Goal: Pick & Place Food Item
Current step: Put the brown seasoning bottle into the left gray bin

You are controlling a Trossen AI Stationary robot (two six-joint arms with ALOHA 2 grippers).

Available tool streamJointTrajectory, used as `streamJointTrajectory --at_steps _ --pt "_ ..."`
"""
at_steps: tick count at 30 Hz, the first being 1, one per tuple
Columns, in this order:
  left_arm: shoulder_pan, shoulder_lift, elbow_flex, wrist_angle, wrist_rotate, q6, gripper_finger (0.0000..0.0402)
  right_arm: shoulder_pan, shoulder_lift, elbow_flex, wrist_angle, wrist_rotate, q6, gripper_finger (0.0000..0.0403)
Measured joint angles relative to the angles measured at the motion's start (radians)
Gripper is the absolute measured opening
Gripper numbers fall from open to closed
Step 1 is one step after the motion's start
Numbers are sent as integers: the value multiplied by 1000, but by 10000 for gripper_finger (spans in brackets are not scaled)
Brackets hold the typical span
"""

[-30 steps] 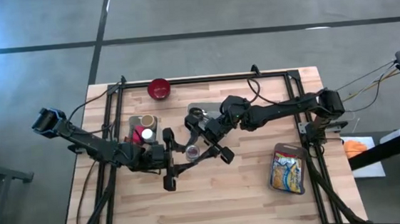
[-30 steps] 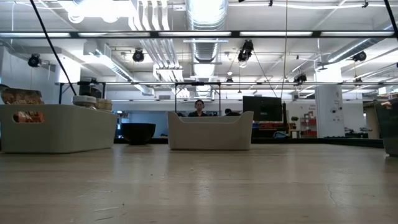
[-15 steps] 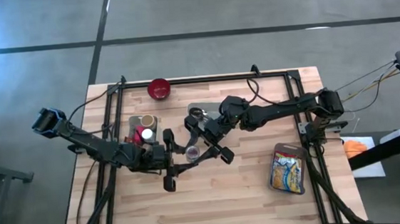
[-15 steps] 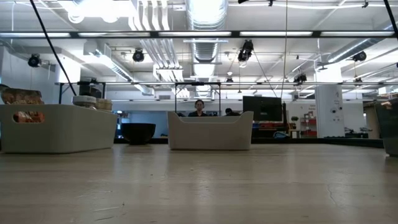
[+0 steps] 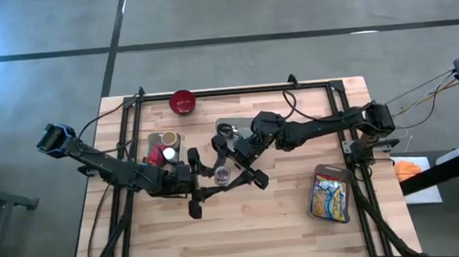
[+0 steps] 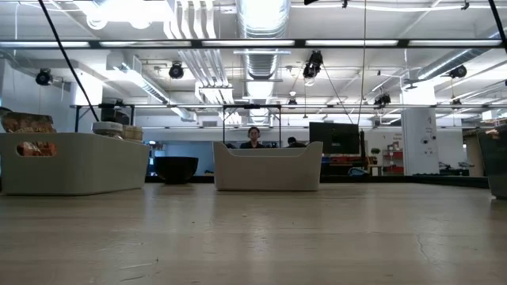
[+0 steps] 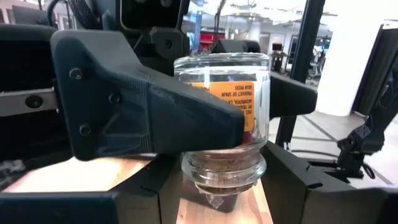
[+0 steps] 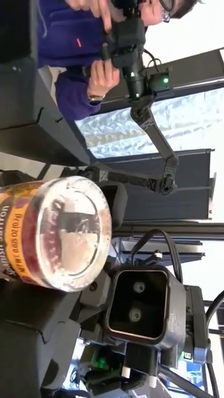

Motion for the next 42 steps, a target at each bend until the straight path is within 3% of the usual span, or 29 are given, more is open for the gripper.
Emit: streamJointTrajectory --at_steps 12,24,31,42 --pt "-22 -114 0 -312 -17 -199 171 -21 -45 0 -153 3 -7 257" --pt "-22 -117 0 -340 -39 -230 171 -23 -46 0 -174 31 -3 257" --pt "-21 -118 0 -437 -67 -342 171 -21 -46 0 -211 55 0 255" --pt "-21 -147 0 -558 -130 -426 171 -29 -51 0 -273 66 0 167"
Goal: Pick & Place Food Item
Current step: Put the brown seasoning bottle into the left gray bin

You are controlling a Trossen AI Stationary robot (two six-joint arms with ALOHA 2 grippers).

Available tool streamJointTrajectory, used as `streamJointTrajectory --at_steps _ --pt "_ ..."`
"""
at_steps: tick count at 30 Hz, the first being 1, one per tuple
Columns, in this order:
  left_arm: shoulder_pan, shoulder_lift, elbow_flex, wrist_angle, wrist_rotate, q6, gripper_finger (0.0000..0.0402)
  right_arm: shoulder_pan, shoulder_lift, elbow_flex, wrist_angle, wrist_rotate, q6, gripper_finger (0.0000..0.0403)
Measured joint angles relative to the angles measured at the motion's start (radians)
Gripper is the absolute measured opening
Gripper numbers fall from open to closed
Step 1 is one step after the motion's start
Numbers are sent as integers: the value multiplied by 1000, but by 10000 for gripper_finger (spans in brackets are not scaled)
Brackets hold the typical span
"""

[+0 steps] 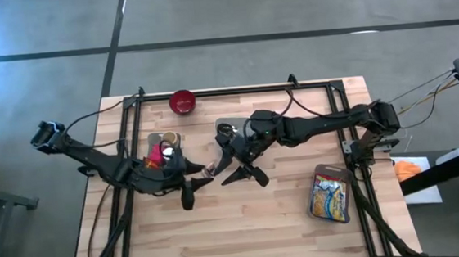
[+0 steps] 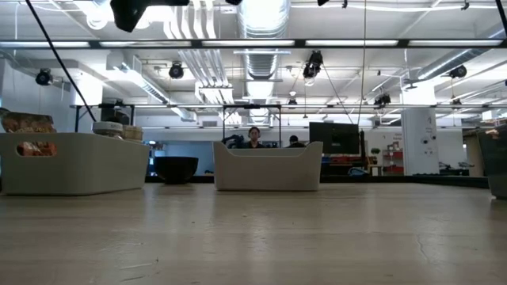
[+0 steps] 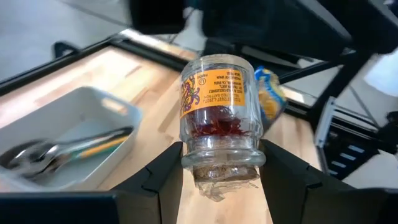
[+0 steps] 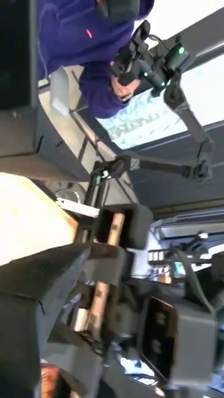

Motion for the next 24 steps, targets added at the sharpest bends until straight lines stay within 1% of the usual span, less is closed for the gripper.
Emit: streamJointTrajectory --at_steps 4,7,10,12,18,22,24 --pt "0 -50 0 -125 -47 -96 171 -12 -17 0 -80 57 0 131" --pt "2 -97 1 -217 -47 -166 171 -22 -32 0 -147 107 0 106" --pt "5 -128 48 -391 -46 -260 171 -28 -43 0 -202 122 -4 82" --pt "6 -133 97 -536 -41 -329 171 -31 -47 0 -232 121 -5 67" --pt "17 -91 269 -942 13 -489 171 -33 -57 0 -366 121 -61 31" --pt "31 -39 340 -1162 62 -557 171 -33 -58 0 -434 121 -66 13" --pt "39 -13 356 -1242 91 -589 171 -33 -58 0 -461 121 -66 10"
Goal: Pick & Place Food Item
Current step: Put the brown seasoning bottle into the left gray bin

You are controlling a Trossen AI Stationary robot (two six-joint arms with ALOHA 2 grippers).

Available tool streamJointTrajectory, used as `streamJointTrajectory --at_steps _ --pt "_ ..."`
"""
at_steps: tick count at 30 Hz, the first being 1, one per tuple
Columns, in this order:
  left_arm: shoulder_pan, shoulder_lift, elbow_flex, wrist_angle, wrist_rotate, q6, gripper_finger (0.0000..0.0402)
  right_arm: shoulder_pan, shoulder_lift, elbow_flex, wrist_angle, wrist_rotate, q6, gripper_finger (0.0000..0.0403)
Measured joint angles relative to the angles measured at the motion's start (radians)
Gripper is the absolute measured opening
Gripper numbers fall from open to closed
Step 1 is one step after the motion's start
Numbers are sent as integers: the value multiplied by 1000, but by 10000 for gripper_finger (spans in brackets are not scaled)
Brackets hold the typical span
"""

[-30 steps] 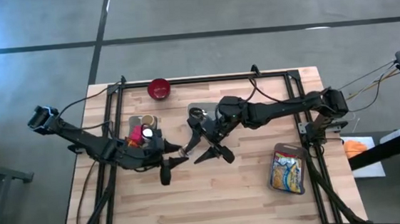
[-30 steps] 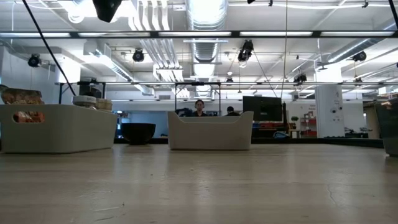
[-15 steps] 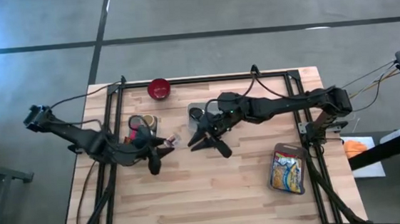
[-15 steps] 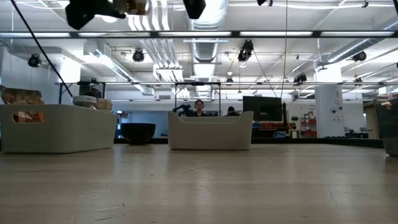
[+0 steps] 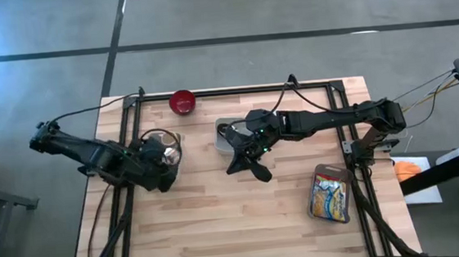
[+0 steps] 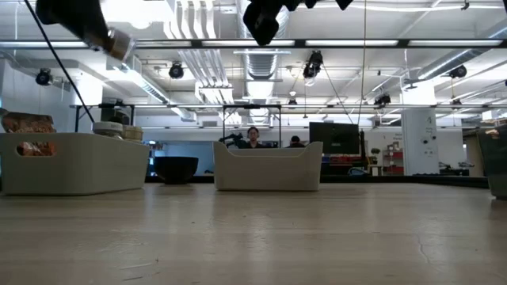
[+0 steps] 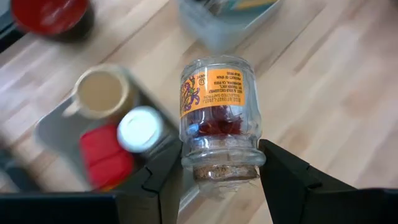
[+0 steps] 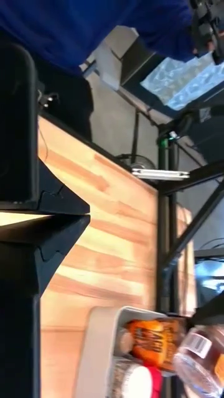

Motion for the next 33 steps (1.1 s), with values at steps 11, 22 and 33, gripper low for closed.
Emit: streamJointTrajectory --at_steps 11,22,33 --pt "119 150 4 -235 251 -9 171 -1 0 0 -75 17 -25 8" --pt "301 200 3 -260 524 124 171 -6 0 0 -78 24 -43 8" --pt "506 200 1 -260 674 147 171 -6 2 0 -77 24 -42 8"
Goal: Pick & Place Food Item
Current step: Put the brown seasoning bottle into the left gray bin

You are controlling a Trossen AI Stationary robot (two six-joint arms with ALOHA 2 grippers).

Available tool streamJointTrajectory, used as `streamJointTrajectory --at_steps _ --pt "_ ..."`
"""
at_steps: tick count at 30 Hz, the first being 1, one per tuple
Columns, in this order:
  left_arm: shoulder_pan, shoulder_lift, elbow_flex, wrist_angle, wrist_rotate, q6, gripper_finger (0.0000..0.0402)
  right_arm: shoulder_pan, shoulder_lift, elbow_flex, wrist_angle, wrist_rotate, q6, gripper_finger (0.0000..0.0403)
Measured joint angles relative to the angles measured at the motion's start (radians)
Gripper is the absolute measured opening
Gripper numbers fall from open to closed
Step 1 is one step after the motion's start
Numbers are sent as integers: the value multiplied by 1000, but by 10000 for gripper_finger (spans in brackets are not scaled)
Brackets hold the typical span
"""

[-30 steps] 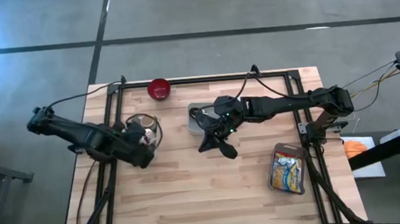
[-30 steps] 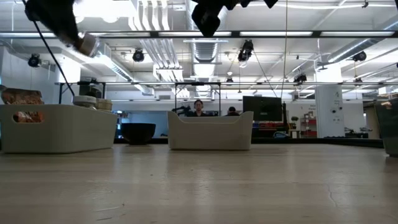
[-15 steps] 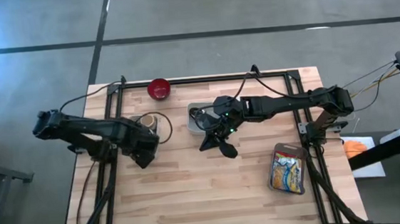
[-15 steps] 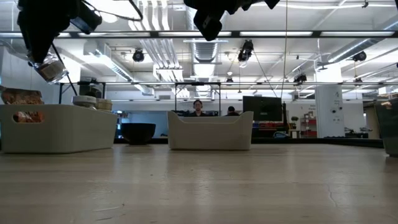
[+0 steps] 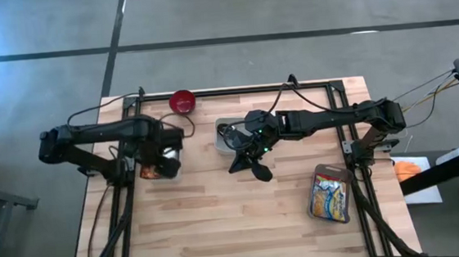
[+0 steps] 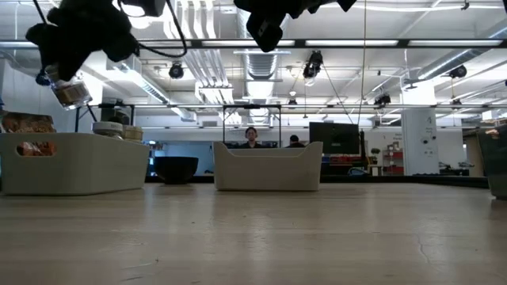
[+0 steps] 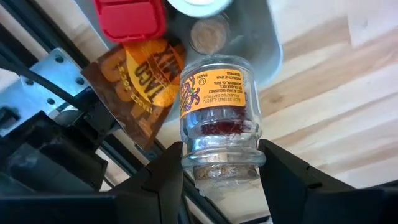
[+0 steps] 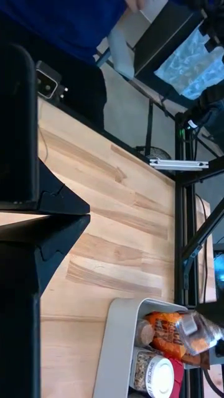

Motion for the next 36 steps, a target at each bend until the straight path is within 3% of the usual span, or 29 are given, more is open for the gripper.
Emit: streamJointTrajectory --at_steps 8,12,23,36 --pt "153 1 -112 4 49 84 171 0 0 0 1 1 0 8" --pt "186 1 -177 8 105 112 171 0 0 0 1 2 2 8" --pt "280 0 -243 106 132 197 171 0 0 0 1 1 2 8" --pt "302 0 -299 116 221 248 171 0 1 0 0 1 2 8"
